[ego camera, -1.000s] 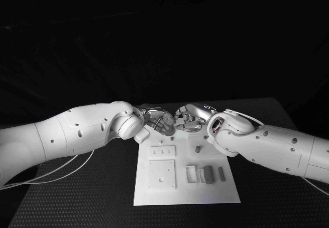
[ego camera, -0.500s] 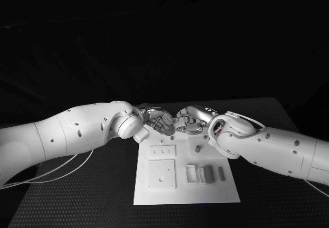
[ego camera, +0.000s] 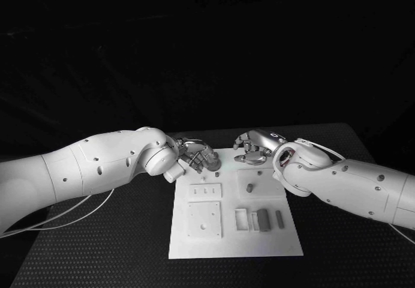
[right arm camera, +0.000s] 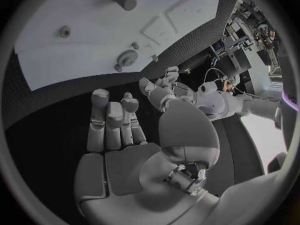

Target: Assemble the parts on the task board

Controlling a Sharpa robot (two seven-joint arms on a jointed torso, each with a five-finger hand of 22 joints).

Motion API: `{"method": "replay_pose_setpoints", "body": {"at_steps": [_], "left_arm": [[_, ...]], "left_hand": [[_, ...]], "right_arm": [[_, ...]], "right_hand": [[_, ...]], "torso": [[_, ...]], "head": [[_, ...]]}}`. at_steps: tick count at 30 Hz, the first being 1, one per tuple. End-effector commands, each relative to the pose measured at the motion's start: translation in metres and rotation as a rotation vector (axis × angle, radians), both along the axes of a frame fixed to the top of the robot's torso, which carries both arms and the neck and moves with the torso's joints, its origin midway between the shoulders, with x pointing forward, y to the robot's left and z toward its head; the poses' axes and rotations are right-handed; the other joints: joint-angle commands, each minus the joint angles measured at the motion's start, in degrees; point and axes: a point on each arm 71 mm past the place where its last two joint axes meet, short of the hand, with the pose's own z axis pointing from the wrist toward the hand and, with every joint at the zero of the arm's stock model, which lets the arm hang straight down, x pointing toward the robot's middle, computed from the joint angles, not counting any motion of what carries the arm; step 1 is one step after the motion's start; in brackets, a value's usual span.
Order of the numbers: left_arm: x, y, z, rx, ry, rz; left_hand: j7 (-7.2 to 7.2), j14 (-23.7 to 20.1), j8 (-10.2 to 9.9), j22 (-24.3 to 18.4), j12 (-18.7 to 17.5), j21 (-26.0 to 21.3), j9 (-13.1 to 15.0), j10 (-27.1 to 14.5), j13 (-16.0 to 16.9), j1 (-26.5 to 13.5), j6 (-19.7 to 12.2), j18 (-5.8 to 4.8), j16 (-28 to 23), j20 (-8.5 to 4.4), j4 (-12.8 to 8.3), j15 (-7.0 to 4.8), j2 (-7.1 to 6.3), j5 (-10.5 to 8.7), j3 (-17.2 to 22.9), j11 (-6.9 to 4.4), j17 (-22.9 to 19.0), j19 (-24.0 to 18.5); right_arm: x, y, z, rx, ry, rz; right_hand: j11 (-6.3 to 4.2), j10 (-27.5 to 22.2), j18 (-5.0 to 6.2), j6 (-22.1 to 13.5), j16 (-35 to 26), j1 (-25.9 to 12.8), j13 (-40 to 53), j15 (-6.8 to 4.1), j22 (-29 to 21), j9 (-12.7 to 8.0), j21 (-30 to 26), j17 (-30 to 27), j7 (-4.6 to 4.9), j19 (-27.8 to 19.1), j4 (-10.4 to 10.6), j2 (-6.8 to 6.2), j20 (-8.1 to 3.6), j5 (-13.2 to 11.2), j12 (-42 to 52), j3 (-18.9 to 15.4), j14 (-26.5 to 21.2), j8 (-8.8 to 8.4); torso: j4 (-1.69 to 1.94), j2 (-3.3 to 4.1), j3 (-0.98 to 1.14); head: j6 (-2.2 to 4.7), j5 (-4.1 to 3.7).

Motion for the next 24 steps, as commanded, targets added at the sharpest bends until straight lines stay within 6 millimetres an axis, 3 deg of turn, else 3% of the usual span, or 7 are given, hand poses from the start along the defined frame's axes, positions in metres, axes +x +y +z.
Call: {"method": "replay_pose_setpoints", "body": {"at_steps": [1, 6, 16, 17, 24], "left_arm": [[-0.003, 0.002, -0.006, 0.142, 0.046, -0.095], [-0.001, 0.007, -0.012, 0.226, 0.06, -0.129], [0.0, 0.006, -0.03, 0.36, 0.108, -0.205], [0.0, 0.006, -0.032, 0.371, 0.115, -0.212], [0.002, 0.006, -0.039, 0.404, 0.115, -0.216]], "left_hand": [[-0.85, 0.4, 0.3, 0.1, 0.3, 0.1, 0.6, 0.6, 0.0, 1.2, 1.1, 0.84, 0.4, -0.04, 0.0, -0.11, 1.49, 0.06, 0.2, -0.52, 0.0, 0.3], [-0.91, 0.4, 0.3, 0.3, 0.5, 0.2, 0.7, 0.7, 0.1, 1.1, 1.2, 0.85, 0.5, -0.1, 0.0, -0.17, 1.55, 0.25, 0.2, -0.59, 0.1, 0.5], [-1.09, 0.5, 0.4, 1.4, 1.3, 0.4, 1.8, 1.0, 0.9, 0.5, 1.4, 0.8, 1.5, -0.31, 0.0, -0.37, 2.16, 0.07, -0.1, -0.86, 0.6, 0.6], [-1.11, 0.5, 0.4, 1.6, 1.4, 0.5, 2.0, 1.0, 1.0, 0.5, 1.4, 0.8, 1.6, -0.33, 0.0, -0.39, 2.2, 0.15, -0.1, -0.89, 0.6, 0.6], [-1.38, 0.6, 0.6, 2.8, 2.6, 0.8, 3.4, 1.1, 2.2, -0.4, 1.8, 0.81, 2.7, -0.59, 0.0, -0.64, 2.58, 0.53, -0.2, -1.18, 1.3, 0.9]], "right_arm": [[0.008, -0.008, 0.006, 0.04, -0.013, -0.033], [0.02, -0.018, 0.019, 0.077, -0.023, -0.076], [0.044, -0.028, 0.055, 0.14, -0.037, -0.141], [0.047, -0.029, 0.06, 0.149, -0.042, -0.149], [0.054, -0.03, 0.07, 0.172, -0.055, -0.164]], "right_hand": [[1.3, -4.0, 0.77, 6.4, -0.3, 0.6, -0.1, -0.02, 0.8, 0.0, -0.1, 0.1, 1.83, -0.6, -0.5, 0.08, 0.01, 0.1, -0.2, 0.0, -0.6, -0.14], [1.3, -4.0, 0.77, 6.4, -0.4, 0.8, -0.1, -0.02, 0.8, 0.0, -0.2, 0.1, 1.83, -0.6, -0.7, 0.16, 0.01, 0.1, -0.2, 0.0, -0.6, -0.15], [1.35, -4.1, 0.77, 6.3, -0.4, 0.6, -0.2, 0.03, 0.8, 0.0, -0.2, 0.0, 1.88, -0.7, -0.7, 0.3, 0.11, 0.1, -0.2, -0.2, -0.7, -0.24], [1.35, -4.1, 0.77, 6.3, -0.4, 0.6, -0.2, 0.03, 0.8, 0.0, -0.2, 0.0, 1.88, -0.7, -0.7, 0.31, 0.11, 0.1, -0.2, -0.2, -0.7, -0.25], [1.36, -4.2, 0.77, 6.3, -0.5, 0.7, -0.2, 0.04, 0.8, 0.0, -0.3, 0.0, 1.89, -0.7, -0.9, 0.35, 0.12, 0.1, -0.2, -0.2, -0.7, -0.27]], "torso": [[-0.03, -0.02, 0.03], [0.04, -0.01, 0.06], [-0.19, 0.06, 0.1], [-0.08, 0.08, 0.06], [-0.03, 0.06, 0.04]], "head": [[-0.2, 0.06], [-0.52, -0.04], [-1.15, -0.31], [-1.32, -0.42], [-1.97, -0.6]]}}
